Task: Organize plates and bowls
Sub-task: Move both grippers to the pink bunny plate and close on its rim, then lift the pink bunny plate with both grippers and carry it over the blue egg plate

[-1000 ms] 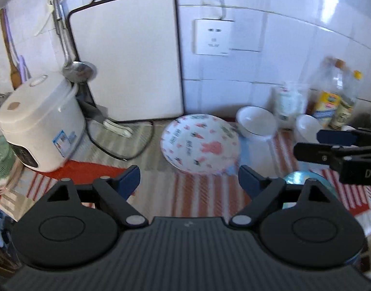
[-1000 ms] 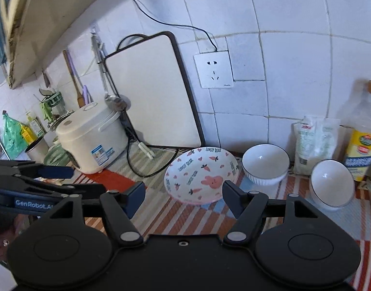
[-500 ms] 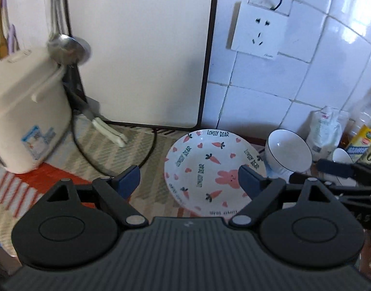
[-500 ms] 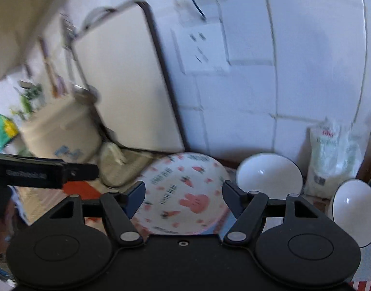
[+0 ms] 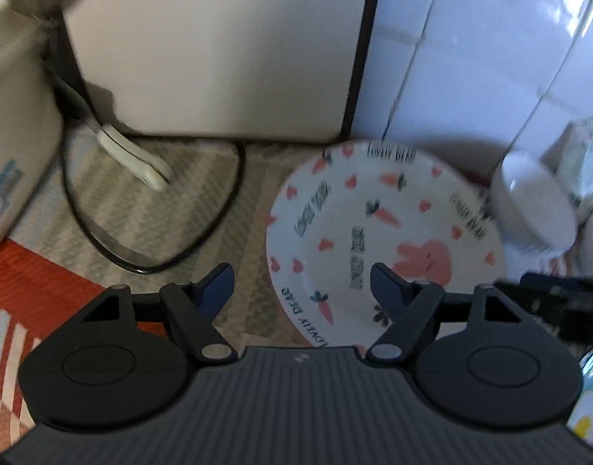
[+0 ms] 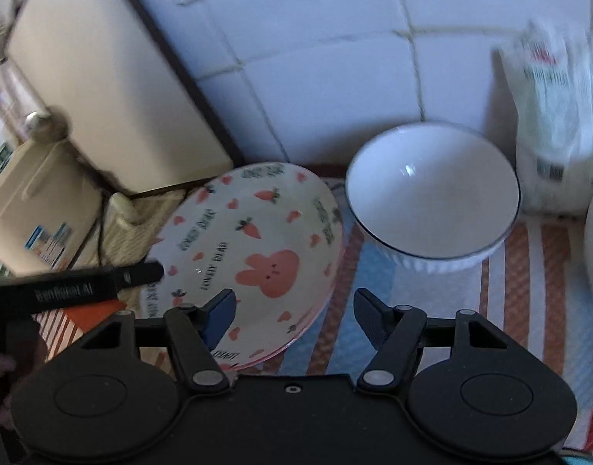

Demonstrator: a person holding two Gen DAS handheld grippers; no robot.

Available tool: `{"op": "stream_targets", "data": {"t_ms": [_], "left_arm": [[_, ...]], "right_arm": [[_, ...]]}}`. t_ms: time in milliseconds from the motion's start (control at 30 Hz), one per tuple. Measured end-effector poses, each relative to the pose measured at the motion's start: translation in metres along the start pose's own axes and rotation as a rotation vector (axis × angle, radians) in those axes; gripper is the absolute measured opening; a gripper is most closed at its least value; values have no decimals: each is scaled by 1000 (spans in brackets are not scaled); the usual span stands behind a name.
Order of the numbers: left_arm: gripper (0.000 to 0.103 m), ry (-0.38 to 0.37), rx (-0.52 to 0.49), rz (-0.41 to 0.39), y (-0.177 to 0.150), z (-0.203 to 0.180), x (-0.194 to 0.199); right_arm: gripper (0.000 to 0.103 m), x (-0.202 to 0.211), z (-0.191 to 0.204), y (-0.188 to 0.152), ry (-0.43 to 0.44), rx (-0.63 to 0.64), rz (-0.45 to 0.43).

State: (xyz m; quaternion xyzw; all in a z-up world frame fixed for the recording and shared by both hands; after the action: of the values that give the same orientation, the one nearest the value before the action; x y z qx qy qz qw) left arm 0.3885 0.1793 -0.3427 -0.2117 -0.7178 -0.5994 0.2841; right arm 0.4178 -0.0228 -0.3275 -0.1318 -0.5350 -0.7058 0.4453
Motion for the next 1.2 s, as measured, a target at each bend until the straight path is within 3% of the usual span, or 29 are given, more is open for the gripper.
{"op": "stream_targets", "data": {"t_ms": [100,167,267,333,367,400,500,833,1000,1200], "left_arm": [[73,2,19,8,-3,6,-10],[67,1,32,15,-3,9,-14],[47,-1,31,40,-3,12,-20],[24,-14,37,70,-6,12,-23],[23,-32,47,71,-6,11,-23],[22,-35,50,68,-6,11,-24],[22,-32,40,61,-7,10,-25],[34,-3,127,73,-11,5,-29],[32,45,152,107,-9,6,-30],[32,98,56,77,0,-3,-19]], "right_arm": [[64,-9,-9,-3,-27,-33,21],[62,-13,-13,-5,-28,-40,22],[52,-20,-18,-8,-28,-84,35],[43,-24,-18,-10,-17,-111,45],[36,-26,-18,-11,-12,-114,45],[26,-27,-17,-11,-5,-119,45],[20,-30,-16,-15,-1,-139,53],[20,-36,-17,-14,7,-180,35],[19,-37,-16,-12,8,-171,70],[22,-30,-5,-7,16,-95,82]]}}
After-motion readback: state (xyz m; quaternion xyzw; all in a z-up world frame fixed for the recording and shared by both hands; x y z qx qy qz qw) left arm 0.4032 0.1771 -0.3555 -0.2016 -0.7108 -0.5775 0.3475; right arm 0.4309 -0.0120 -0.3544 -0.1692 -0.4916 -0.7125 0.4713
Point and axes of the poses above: each gripper's, at about its wrist camera, not at the fingertips, and x roughly against the way its jaws point, z to its left, y to its top, the point moved 9 cm from there along -x, roughly the way its jaws point, and after that the axes turned 15 degrees about -z, right-handed, at the moved point
